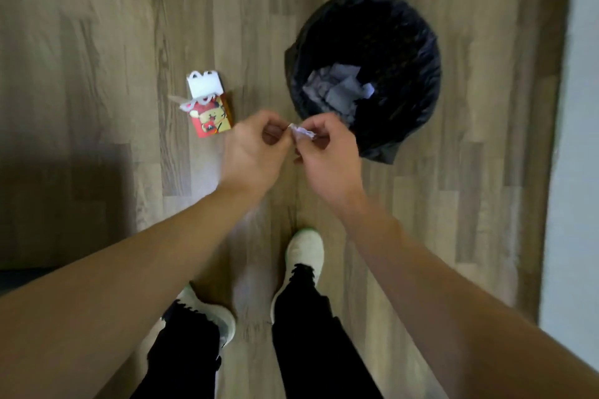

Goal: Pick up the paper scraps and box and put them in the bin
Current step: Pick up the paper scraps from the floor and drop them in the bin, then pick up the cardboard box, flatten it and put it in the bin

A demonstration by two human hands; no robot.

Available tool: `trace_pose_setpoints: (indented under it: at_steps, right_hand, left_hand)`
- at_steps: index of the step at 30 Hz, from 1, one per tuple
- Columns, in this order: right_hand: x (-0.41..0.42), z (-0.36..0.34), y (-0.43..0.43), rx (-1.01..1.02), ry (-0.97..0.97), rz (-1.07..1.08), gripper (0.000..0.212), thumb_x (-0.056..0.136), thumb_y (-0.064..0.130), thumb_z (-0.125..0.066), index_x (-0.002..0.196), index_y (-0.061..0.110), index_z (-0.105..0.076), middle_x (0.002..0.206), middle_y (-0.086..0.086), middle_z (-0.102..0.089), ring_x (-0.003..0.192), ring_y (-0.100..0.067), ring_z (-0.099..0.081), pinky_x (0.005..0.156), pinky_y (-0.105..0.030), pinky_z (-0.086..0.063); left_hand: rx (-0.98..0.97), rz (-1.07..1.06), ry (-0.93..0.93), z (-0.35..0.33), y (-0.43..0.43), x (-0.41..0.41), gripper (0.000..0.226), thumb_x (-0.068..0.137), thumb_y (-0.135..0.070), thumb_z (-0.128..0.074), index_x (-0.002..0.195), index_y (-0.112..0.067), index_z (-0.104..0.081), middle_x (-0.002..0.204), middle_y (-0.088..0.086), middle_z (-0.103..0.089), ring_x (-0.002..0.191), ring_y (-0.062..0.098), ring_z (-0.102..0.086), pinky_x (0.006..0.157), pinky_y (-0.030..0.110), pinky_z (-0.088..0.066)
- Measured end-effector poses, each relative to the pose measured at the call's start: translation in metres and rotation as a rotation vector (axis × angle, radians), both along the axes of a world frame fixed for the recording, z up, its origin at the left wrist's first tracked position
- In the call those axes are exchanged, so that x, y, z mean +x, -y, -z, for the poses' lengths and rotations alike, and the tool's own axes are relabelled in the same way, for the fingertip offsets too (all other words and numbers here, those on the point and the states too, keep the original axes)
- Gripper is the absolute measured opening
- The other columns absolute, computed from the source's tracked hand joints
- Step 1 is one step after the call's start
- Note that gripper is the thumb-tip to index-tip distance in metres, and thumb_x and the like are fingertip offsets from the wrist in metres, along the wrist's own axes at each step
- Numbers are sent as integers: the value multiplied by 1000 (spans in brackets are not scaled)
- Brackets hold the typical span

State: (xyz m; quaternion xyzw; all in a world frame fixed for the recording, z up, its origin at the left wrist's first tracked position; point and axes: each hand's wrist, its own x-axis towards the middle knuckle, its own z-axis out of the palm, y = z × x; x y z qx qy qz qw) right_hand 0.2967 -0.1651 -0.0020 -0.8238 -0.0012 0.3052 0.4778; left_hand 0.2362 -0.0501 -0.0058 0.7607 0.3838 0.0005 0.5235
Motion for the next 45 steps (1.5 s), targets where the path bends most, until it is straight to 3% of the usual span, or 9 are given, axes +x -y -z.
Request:
trace_pose_setpoints:
  at_steps: [6, 12, 15, 21, 28, 35, 38, 42, 45]
  right_hand:
    - [92, -74, 28, -11, 259, 61, 4, 98, 18, -68, 101, 19, -65, 107, -3, -68, 86, -8, -66, 76, -20, -53]
    - [135, -36, 62, -305, -200, -110, 95, 88, 42, -80, 161, 21, -24, 158, -15, -39, 135, -38, -54, 106, -50, -53]
    - [113, -56, 73, -301, -146, -134, 72, 97, 32, -72, 158, 19, -37, 147, -8, -50, 125, -24, -59, 107, -46, -53]
    - [63, -57, 50, -321, -233, -141, 48, 100, 35, -66, 143, 19, -53, 131, -6, -65, 112, -29, -69, 89, -41, -57]
    - [5, -20, -52, -332, -258, -260, 41, 100, 42, -62, 136, 24, -62, 131, -2, -69, 111, -25, -72, 95, -40, -58]
    - [-17, 56, -167, -296, -284, -426, 48, 101, 37, -60, 148, 31, -50, 140, 3, -64, 112, -24, -67, 99, -41, -56]
    - [-17, 103, -203, -271, -271, -392, 62, 102, 29, -59, 160, 31, -36, 160, -1, -51, 134, -25, -59, 103, -36, -51]
    - [-20, 152, -223, -294, -301, -325, 61, 101, 31, -61, 159, 26, -42, 161, -3, -47, 137, -25, -56, 106, -36, -52]
    - [-24, 160, -212, -264, -276, -192, 50, 99, 27, -64, 148, 18, -57, 153, -1, -58, 135, -23, -60, 107, -31, -50]
  left_hand:
    - [71, 138, 131, -69, 28, 102, 10, 91, -20, -70, 100, -19, -74, 88, -4, -76, 82, 10, -72, 77, 23, -58]
    - [126, 491, -296, -32, 6, 92, 57, 93, -19, -67, 148, -19, -52, 141, 13, -65, 128, 33, -63, 108, 38, -49]
    - [111, 530, -339, -47, 2, 47, 55, 93, -20, -66, 147, -21, -54, 142, 7, -65, 127, 29, -63, 103, 32, -47]
    - [-47, 336, -392, -39, -33, 3, 45, 95, -10, -61, 138, -22, -58, 136, 0, -62, 124, 24, -60, 105, 37, -50]
    - [-238, 164, -361, -34, -59, -56, 32, 96, 4, -53, 114, -23, -57, 98, -12, -59, 81, 7, -58, 65, 7, -45]
    - [-324, 144, -499, 20, -92, -150, 49, 98, 0, -50, 141, -22, -54, 139, 2, -59, 113, 12, -63, 81, 10, -47]
    - [-393, 118, -517, 56, -106, -179, 49, 98, -1, -52, 139, -28, -54, 137, -6, -59, 94, 0, -61, 67, 1, -46]
    - [-391, 44, -502, 91, -119, -194, 47, 95, 0, -54, 137, -20, -57, 132, -5, -59, 113, 13, -61, 93, 28, -54]
    - [-397, -57, -484, 92, -124, -190, 37, 99, -6, -53, 134, -16, -59, 117, -5, -60, 107, 17, -61, 92, 32, -54]
